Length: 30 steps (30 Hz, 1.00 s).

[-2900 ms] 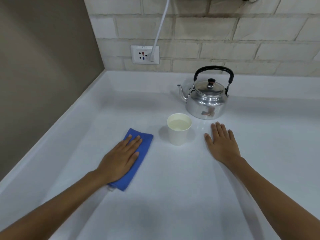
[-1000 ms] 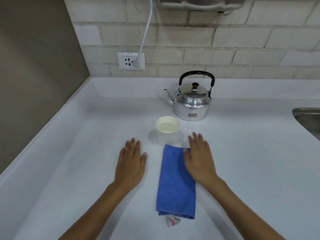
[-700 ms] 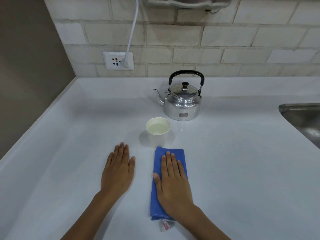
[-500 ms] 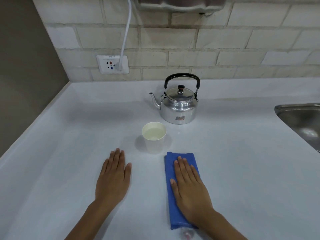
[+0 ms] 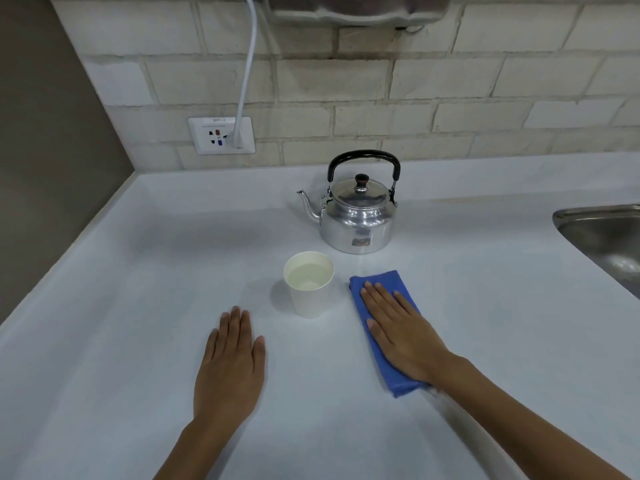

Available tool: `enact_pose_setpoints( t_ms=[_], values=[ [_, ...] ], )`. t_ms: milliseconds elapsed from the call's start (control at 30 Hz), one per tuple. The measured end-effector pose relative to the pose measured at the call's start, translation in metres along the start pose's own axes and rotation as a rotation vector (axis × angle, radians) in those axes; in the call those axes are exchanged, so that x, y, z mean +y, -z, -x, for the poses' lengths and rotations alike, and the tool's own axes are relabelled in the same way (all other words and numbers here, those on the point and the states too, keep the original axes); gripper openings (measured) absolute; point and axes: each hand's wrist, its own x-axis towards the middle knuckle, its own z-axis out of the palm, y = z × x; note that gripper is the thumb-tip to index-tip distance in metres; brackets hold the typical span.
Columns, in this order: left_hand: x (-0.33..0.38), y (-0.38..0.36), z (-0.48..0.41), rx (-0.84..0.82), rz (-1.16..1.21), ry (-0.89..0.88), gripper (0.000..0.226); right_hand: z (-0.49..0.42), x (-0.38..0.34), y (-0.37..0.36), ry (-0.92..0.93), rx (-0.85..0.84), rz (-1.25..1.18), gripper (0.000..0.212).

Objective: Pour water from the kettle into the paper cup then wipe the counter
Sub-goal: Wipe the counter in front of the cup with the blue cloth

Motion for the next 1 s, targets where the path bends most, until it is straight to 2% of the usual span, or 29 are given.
enact_pose_setpoints(
  t_ms=[200,333,567,633,733,833,900,1000],
  values=[
    [0.002,-0.001,-0.002,0.009,-0.040,-0.006,0.094,-0.058,-0.003,0.013,0.123,-0.100,0.009,0.050],
    [0.000,0.003,-0.001,-0.026,-0.008,-0.003,0.091,-0.087,-0.014,0.016,0.168,-0.138,-0.022,0.050],
    [-0.005,0.002,-0.001,-0.031,0.038,0.007,0.072,-0.023,0.020,0.012,0.280,-0.104,-0.048,0.049],
    [-0.004,0.002,-0.001,-0.030,0.014,-0.002,0.077,-0.010,0.047,0.022,0.204,-0.093,-0.039,0.049],
    [-0.003,0.000,-0.002,-0.029,-0.028,-0.008,0.085,-0.019,0.075,0.033,-0.056,-0.063,-0.008,0.049],
    [-0.001,-0.001,-0.003,-0.029,-0.038,-0.003,0.074,-0.035,0.060,0.030,-0.254,-0.054,0.057,0.050],
    [0.000,0.000,-0.003,-0.029,-0.042,-0.002,0.063,-0.031,0.035,0.024,-0.255,-0.046,0.057,0.051],
    [-0.001,0.000,-0.002,-0.013,-0.033,-0.001,0.059,-0.005,-0.014,0.006,-0.104,-0.002,0.042,0.052]
  ],
)
